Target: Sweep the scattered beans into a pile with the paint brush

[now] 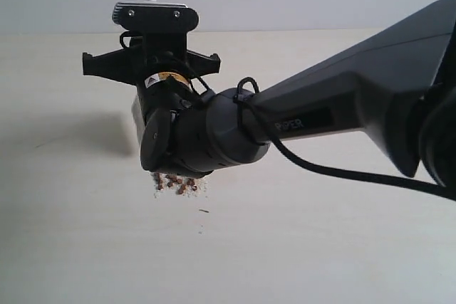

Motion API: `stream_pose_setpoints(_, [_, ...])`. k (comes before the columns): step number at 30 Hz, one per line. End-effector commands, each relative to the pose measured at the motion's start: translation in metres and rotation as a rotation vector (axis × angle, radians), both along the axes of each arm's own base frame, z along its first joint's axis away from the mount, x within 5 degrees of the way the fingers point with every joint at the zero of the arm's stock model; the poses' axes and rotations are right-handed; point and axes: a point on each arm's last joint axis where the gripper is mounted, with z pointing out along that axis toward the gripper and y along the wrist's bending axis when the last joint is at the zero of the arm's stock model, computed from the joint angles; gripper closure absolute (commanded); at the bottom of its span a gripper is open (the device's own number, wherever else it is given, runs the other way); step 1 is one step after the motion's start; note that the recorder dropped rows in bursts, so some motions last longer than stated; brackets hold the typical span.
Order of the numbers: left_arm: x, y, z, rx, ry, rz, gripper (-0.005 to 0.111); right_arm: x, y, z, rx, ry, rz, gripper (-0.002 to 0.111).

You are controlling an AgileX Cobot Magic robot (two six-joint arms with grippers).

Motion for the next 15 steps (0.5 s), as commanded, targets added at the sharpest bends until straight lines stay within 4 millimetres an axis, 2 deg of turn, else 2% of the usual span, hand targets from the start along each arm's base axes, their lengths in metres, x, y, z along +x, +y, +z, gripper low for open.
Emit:
stream_pose_setpoints(1, [0.000,0.000,-0.001,-0.008,0.004,-0.002,0.107,-0.005,0.006,0.031,-0.016,-0.086,0.111,0.108])
stream_pose_setpoints(6, [0.000,0.000,-0.001,-0.008,0.004,-0.002,0.107,-0.010,0.003,0.069,-0.272,-0.101,0.310,0.108])
stream_pose_setpoints(9, [0.000,0.000,-0.001,-0.008,0.004,-0.002,0.107,-0.009,-0.018,0.086,-0.368,-0.084,0.355,0.108])
stream_pose_setpoints(11, [0.000,0.000,-0.001,-0.008,0.004,-0.002,0.107,-0.008,-0.042,0.090,-0.380,-0.072,0.319,0.108])
stream_pose_setpoints(15, [0.000,0.000,-0.001,-0.008,0.004,-0.002,0.107,-0.014,-0.070,0.083,-0.482,-0.088,0.340,0.108])
